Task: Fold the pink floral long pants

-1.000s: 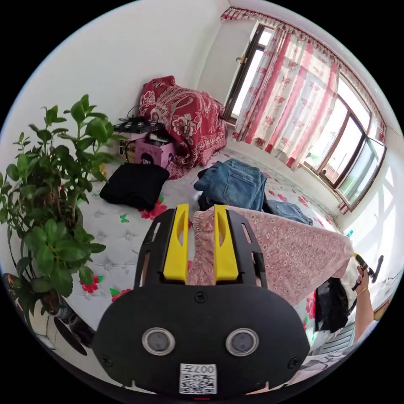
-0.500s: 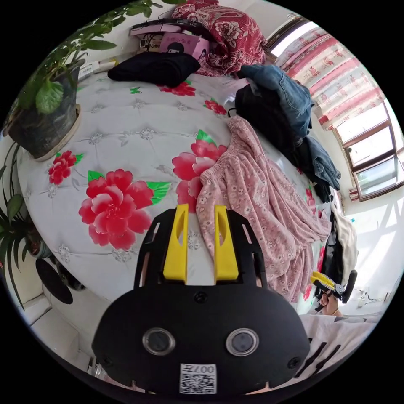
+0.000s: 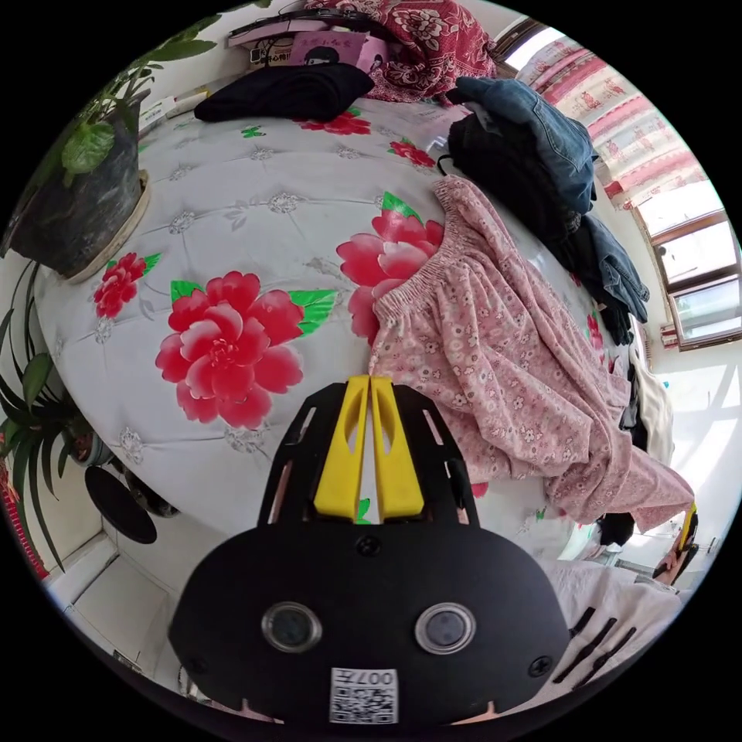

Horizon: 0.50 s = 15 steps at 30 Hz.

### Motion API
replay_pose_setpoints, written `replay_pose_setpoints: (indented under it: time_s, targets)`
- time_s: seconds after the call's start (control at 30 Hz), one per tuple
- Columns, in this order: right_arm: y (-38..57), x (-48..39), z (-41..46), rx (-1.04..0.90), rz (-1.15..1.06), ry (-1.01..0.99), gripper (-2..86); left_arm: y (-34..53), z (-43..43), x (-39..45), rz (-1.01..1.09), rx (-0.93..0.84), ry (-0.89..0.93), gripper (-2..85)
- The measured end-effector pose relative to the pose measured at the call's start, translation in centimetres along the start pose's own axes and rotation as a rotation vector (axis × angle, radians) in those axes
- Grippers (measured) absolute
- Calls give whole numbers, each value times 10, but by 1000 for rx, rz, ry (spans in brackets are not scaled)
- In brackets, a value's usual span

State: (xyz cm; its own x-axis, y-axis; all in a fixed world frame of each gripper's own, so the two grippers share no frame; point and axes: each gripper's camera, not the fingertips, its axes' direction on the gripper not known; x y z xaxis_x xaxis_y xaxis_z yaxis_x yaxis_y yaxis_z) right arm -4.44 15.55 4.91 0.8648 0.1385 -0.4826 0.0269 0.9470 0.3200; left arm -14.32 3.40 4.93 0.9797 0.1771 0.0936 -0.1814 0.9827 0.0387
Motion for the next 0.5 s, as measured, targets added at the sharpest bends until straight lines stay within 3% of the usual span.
replay_pose_setpoints:
  time_s: [0.07,0.13,0.33,0.5]
  targets:
    - [0,5,-56,207,66,-86,-2,7,-15,-3,-5,10,31,-10]
    - [-1,1,-76,279,75,-70,-1,12,-31,-5,-9,30,85,-10]
    - [-19,-6,-62,243,46,271,18,30,-92,-14,22,164,220,-10]
    - [-27,57,5,32,107,467,52,34,-97,-28,-30,140,256,-10]
